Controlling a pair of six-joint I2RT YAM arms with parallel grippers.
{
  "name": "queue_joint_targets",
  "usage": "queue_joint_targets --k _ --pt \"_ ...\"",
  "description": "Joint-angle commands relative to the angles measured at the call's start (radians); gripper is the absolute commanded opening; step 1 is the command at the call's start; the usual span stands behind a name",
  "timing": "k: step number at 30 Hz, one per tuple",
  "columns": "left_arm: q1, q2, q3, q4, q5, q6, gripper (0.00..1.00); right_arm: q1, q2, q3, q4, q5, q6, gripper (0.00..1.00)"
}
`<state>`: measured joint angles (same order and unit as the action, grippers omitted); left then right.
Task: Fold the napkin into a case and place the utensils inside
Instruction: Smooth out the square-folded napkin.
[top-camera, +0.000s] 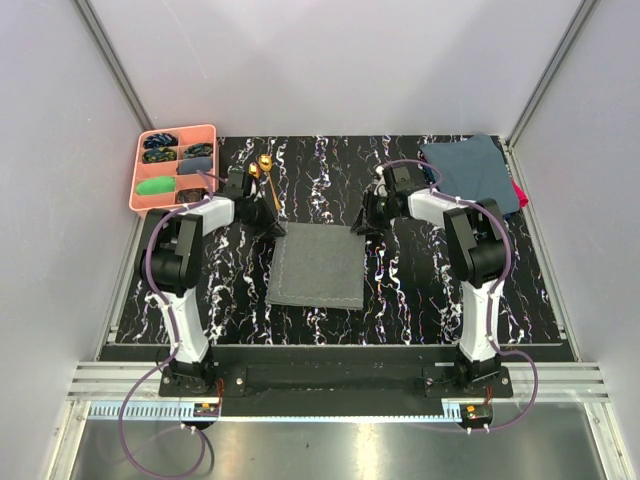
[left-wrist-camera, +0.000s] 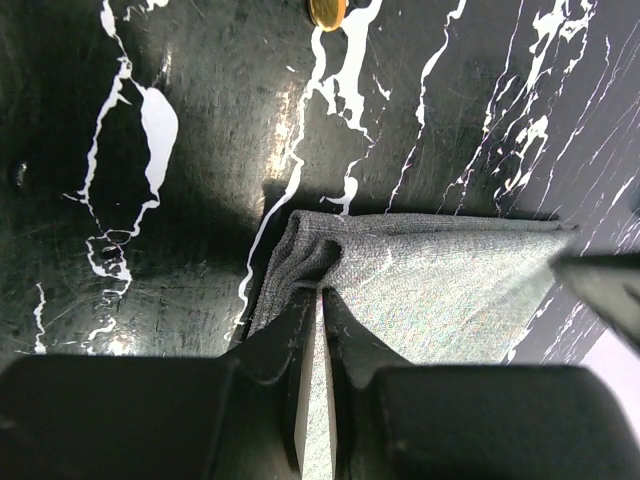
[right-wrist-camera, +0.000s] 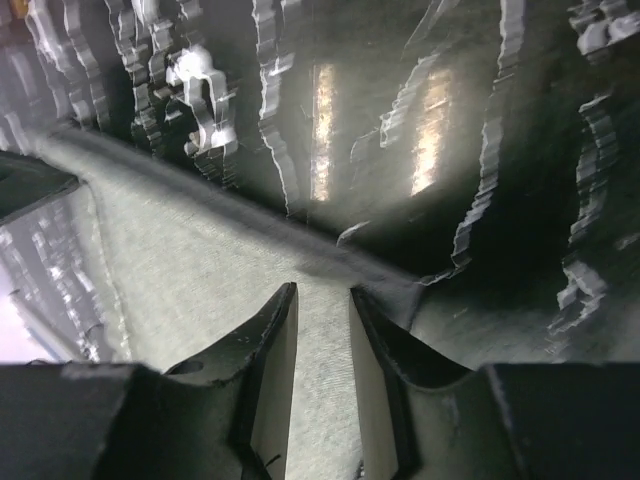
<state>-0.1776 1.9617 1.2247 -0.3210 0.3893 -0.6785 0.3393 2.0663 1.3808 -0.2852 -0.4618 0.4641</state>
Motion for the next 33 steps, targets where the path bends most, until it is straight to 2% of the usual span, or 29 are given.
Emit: queue_joint_targets --k 1,7,10,14,18,24,29,33 --pt "0.003 0.016 0.012 -0.010 -0.075 0.020 0.14 -0.031 0.049 0.061 -0.014 0.023 -0.087 0.36" --pt "-0.011 -0.085 -0.054 -0.012 -0.078 0.011 0.15 -0.031 -0.062 0.054 -0.118 0.113 -0.137 0.40" --pt "-0.042 -0.246 -0.108 -0.018 -0.107 0.026 0.23 -0.028 -0.167 0.002 -0.157 0.123 -0.130 0.47" --pt "-0.069 -0.377 -0.195 -0.010 -0.101 0.022 0.31 0.015 -0.294 -0.119 -0.189 0.091 -0.114 0.53" --pt "-0.129 -0.403 -0.295 0.028 -0.092 0.011 0.28 0.108 -0.417 -0.209 -0.189 0.084 -0.071 0.55" --pt "-0.264 -0.409 -0.456 0.103 -0.251 -0.062 0.23 0.251 -0.584 -0.328 -0.170 0.081 -0.003 0.57" --pt "-0.365 -0.466 -0.606 0.175 -0.297 -0.154 0.22 0.260 -0.696 -0.454 -0.161 0.072 0.001 0.57" --pt "-0.473 -0.511 -0.688 0.247 -0.262 -0.268 0.22 0.260 -0.741 -0.525 -0.161 0.081 -0.024 0.59"
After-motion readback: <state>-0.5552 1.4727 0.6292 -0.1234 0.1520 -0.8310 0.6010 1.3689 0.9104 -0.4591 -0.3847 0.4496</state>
